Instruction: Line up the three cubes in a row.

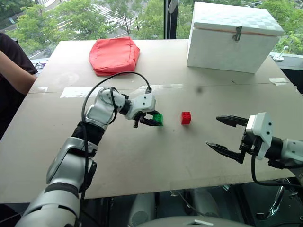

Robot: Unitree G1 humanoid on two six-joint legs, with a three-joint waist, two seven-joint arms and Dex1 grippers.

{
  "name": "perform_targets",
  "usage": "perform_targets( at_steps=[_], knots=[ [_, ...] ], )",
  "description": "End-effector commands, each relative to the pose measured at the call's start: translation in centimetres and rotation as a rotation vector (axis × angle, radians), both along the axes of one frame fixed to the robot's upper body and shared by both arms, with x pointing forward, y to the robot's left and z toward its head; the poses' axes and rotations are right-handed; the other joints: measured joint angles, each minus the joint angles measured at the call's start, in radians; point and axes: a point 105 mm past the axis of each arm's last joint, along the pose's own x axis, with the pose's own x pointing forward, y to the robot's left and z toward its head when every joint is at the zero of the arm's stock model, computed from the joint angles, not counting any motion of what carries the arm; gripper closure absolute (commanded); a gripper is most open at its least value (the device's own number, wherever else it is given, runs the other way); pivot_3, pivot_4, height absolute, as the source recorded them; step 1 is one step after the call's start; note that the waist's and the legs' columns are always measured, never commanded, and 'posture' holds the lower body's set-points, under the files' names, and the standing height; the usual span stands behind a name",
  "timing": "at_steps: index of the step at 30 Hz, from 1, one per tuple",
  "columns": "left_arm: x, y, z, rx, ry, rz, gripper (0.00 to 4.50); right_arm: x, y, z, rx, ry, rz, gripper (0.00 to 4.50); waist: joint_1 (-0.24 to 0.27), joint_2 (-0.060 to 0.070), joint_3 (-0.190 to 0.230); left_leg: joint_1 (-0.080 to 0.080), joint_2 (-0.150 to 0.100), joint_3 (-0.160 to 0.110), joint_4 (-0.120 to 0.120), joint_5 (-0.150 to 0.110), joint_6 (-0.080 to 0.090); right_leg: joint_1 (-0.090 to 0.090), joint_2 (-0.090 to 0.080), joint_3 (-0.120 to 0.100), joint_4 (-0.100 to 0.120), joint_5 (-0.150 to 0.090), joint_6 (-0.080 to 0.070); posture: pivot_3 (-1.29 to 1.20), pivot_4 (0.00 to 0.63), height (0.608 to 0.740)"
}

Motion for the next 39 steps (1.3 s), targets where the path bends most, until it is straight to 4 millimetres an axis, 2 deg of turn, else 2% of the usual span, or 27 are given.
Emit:
perform_targets(
  at_steps=[1,12,13,14,18,19,22,25,27,28,30,34,37,39],
  knots=[
    [0.4,-0.4,1.0,0.003,-0.022,-0.009,3.22,-0.4,0.0,1.1,0.001,-0.05,-0.006,0.0,0.0,0.0,0.0,0.0,0.0,0.0,0.0,0.0,0.0,0.0,0.0,0.0,0.0,0.0,0.0,0.0,0.15,0.74],
    [1.0,-0.8,0.2,0.017,0.018,0.004,3.22,-0.8,-0.2,0.9,-0.002,-0.036,-0.026,0.0,0.0,0.0,0.0,0.0,0.0,0.0,0.0,0.0,0.0,0.0,0.0,0.0,0.0,0.0,0.001,0.0,0.15,0.74],
    [1.0,-0.8,0.1,0.015,0.018,0.006,2.19,-0.8,-0.2,0.9,-0.003,-0.035,-0.026,0.0,0.0,0.0,0.0,0.0,0.0,0.0,0.0,0.0,0.0,0.0,0.0,0.0,0.0,0.0,0.001,0.0,0.15,0.74],
    [1.1,-0.8,0.1,0.011,0.014,0.011,2.04,-0.8,-0.2,0.9,-0.004,-0.033,-0.025,0.0,0.0,0.0,0.0,0.0,0.0,0.0,0.0,0.0,0.0,0.0,0.0,0.0,0.0,0.0,0.0,0.0,0.15,0.74],
    [1.3,-0.3,0.6,-0.011,-0.012,0.039,0.09,-0.8,-0.2,0.8,-0.004,-0.028,-0.018,0.0,0.0,0.0,0.0,0.0,0.0,-0.001,0.0,0.0,0.0,0.0,0.0,0.0,0.0,0.0,0.001,0.0,0.15,0.74],
    [1.2,0.1,1.1,-0.035,-0.022,0.052,0.03,-0.8,-0.2,0.8,-0.004,-0.026,-0.016,0.0,-0.001,0.0,0.0,0.0,0.0,-0.001,0.0,0.0,0.0,0.0,0.0,0.0,0.0,0.0,0.001,0.0,0.15,0.74],
    [0.1,1.9,3.1,-0.13,-0.021,0.106,0.03,-0.7,-0.2,0.6,0.0,-0.021,-0.006,0.0,-0.011,0.0,0.0,0.001,0.002,-0.002,0.0,0.0,0.0,0.0,0.001,0.001,0.001,0.001,0.0,0.0,0.15,0.74],
    [-1.7,4.6,5.7,-0.226,-0.015,0.216,0.03,-0.5,0.1,0.6,0.019,-0.019,0.02,0.0,-0.021,0.0,0.0,0.001,0.004,-0.002,-0.001,0.0,0.0,0.0,0.001,0.001,0.001,0.002,-0.001,0.0,0.15,0.74],
    [-2.6,6.8,7.3,-0.275,-0.026,0.353,0.03,-0.3,0.4,0.5,0.032,-0.017,0.045,0.0,-0.029,0.0,0.0,0.002,0.005,-0.002,-0.001,0.0,0.0,-0.001,0.001,0.002,0.001,0.001,-0.001,0.0,0.15,0.74],
    [-2.9,7.4,7.8,-0.288,-0.032,0.403,0.03,-0.2,0.5,0.4,0.034,-0.017,0.053,0.0,-0.029,0.0,0.0,0.002,0.005,-0.002,-0.001,0.0,0.0,0.0,0.001,0.002,0.001,0.0,0.001,0.0,0.15,0.74],
    [-3.4,9.8,8.5,-0.327,-0.026,0.586,0.03,0.1,0.9,0.3,0.044,-0.017,0.076,0.0,-0.026,0.0,0.0,0.003,0.005,-0.002,-0.001,0.0,0.0,0.0,0.001,0.002,0.001,0.0,0.001,0.0,0.15,0.74],
    [-5.2,15.5,7.2,-0.347,-0.037,0.974,0.03,0.9,1.8,0.4,0.072,-0.022,0.138,0.0,-0.029,0.001,0.0,0.005,0.005,-0.002,-0.001,0.0,0.0,0.002,0.0,0.002,0.001,-0.002,-0.002,0.0,0.15,0.74],
    [-6.8,18.3,4.9,-0.302,0.017,1.129,0.03,1.2,2.5,0.7,0.085,-0.027,0.192,0.0,-0.028,0.0,0.0,0.006,0.006,-0.001,-0.001,0.0,0.0,0.001,0.0,0.002,0.001,-0.002,-0.002,0.0,0.15,0.74],
    [-7.3,19.4,4.1,-0.27,0.029,1.182,0.03,1.1,2.6,0.6,0.08,-0.025,0.225,0.0,-0.019,0.0,0.0,0.005,0.005,-0.002,-0.001,0.0,0.0,0.001,0.0,0.001,0.001,-0.002,-0.002,0.0,0.15,0.74]
  ],
)
